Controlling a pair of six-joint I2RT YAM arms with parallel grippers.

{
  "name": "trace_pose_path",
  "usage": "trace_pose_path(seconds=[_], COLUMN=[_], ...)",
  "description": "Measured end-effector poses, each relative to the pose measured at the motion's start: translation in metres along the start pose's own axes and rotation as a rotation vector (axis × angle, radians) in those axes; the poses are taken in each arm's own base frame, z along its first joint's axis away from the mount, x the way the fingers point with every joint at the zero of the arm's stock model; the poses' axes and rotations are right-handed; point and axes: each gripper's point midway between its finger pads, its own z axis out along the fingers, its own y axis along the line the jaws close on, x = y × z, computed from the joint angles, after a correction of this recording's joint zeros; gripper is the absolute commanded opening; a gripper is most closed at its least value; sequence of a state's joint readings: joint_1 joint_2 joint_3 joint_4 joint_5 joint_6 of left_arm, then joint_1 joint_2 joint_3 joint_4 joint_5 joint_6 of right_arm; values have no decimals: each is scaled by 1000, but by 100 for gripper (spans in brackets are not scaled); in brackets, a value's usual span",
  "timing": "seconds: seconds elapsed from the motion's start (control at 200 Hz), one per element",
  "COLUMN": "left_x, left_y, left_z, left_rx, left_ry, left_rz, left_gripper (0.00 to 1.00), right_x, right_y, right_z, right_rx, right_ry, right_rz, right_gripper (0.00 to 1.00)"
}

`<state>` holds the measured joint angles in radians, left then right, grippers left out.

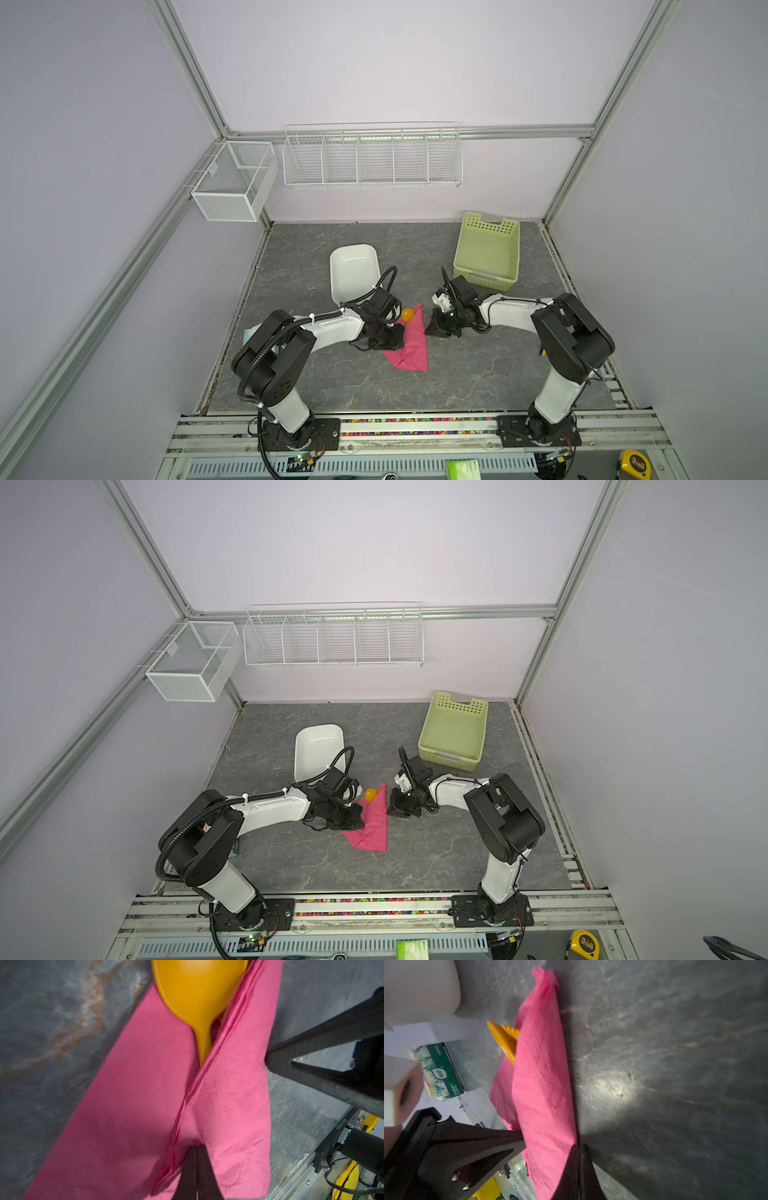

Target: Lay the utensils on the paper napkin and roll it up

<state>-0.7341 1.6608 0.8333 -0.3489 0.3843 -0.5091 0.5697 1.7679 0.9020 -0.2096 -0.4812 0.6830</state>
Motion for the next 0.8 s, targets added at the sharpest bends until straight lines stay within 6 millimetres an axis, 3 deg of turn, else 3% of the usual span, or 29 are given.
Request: trace_pose_path(seconds=[0.185,0.395,0.63,0.8], left_x=[0,0,0,0], left_y=[0,0,0,0], left_z=[0,0,0,-1], left_rx=[-1,-1,-1,-3], left_ry=[-1,-1,0,1], left_rz=[5,8,11,14], left_gripper=[0,0,0,0], right_x=[-5,-15,-15,-17], right_y=[19,34,19,15], right_z=[-15,-12,10,10], right_rx=[-50,-112,-101,-104], right_ry=[-37,-41,-1,-4], right_rz=[-29,-31,9,19], right_gripper=[7,7,7,7])
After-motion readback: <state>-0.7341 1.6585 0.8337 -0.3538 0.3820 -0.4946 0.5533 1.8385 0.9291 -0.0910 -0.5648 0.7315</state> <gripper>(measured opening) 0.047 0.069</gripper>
